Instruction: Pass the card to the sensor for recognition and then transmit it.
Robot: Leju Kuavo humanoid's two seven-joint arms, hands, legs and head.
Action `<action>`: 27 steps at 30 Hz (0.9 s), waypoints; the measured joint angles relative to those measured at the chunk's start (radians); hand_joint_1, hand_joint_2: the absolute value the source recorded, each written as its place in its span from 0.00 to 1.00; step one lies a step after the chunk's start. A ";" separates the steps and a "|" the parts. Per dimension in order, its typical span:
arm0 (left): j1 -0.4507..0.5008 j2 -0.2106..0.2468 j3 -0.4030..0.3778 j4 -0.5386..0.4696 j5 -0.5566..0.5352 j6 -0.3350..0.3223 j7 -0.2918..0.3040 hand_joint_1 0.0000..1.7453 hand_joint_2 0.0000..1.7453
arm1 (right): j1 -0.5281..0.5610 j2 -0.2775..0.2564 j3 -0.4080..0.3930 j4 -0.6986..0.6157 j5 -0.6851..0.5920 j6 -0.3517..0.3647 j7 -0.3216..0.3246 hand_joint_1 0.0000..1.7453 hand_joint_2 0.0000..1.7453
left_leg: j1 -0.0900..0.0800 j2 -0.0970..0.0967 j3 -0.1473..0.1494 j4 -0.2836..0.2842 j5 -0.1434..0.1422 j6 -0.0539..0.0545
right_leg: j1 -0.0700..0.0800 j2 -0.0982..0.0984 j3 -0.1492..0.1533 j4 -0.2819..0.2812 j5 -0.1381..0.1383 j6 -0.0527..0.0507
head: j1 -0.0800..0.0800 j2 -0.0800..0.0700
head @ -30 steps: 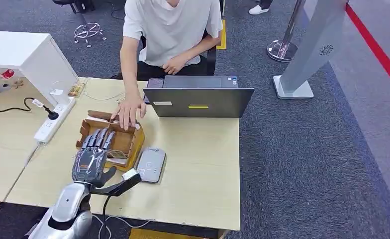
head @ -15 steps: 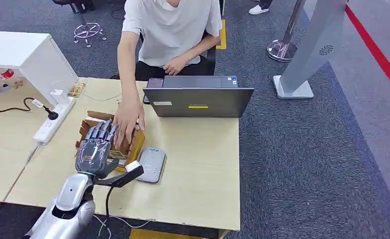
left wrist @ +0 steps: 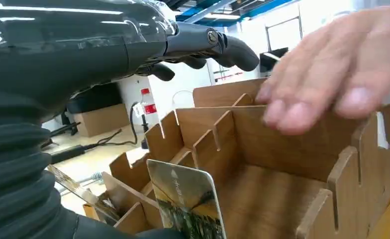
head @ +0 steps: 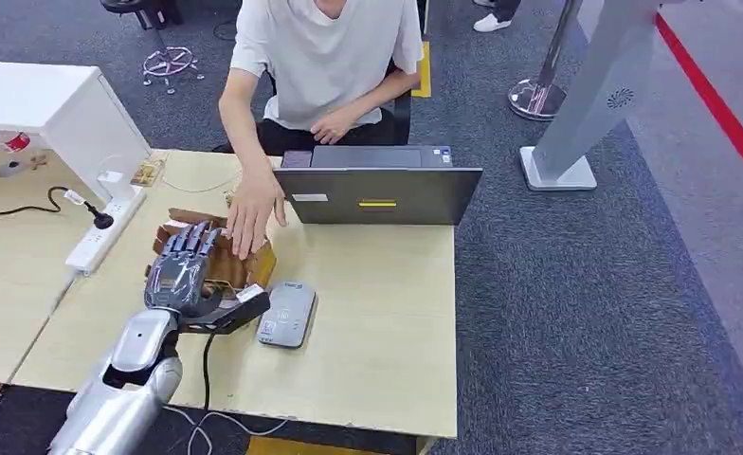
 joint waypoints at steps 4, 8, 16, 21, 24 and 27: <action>0.000 0.000 0.000 0.001 0.002 0.000 0.001 0.00 1.00 | 0.000 0.000 0.000 0.000 0.000 0.000 0.000 0.00 0.00 | 0.000 0.000 0.001 0.000 0.000 0.000 | 0.000 0.000 0.001 0.000 0.000 0.000 | 0.000 0.000; 0.001 0.000 0.000 0.001 0.003 0.001 0.001 0.00 1.00 | 0.000 -0.001 0.000 0.000 0.000 0.000 0.000 0.00 0.00 | 0.000 0.000 0.002 0.000 0.000 0.000 | 0.000 0.000 0.002 0.000 0.000 0.000 | 0.000 0.000; 0.021 0.009 0.000 0.001 0.039 -0.021 -0.019 1.00 1.00 | 0.000 -0.002 0.000 0.000 -0.003 0.000 0.000 0.00 0.00 | 0.000 -0.001 0.002 0.000 0.000 0.000 | 0.000 -0.001 0.002 0.000 0.000 0.000 | 0.000 0.000; 0.038 0.013 0.000 0.001 0.050 -0.021 -0.022 1.00 1.00 | 0.001 -0.005 0.000 0.000 -0.004 0.000 0.000 0.00 0.00 | 0.000 0.000 0.002 0.000 0.000 0.000 | 0.000 -0.001 0.002 0.000 0.000 0.000 | 0.000 0.000; 0.038 0.016 0.000 0.001 0.052 -0.020 -0.024 1.00 1.00 | 0.000 -0.005 0.000 0.000 -0.004 0.000 -0.001 0.00 0.00 | 0.000 0.000 0.002 0.000 0.000 0.000 | 0.000 -0.001 0.002 0.000 0.000 0.000 | -0.001 0.000; 0.038 0.019 0.000 0.001 0.054 -0.018 -0.026 1.00 1.00 | 0.001 -0.005 0.000 0.000 -0.004 0.000 -0.002 0.00 0.00 | 0.000 0.000 0.002 0.000 0.000 0.000 | 0.000 0.000 0.002 0.000 0.000 0.000 | 0.000 0.000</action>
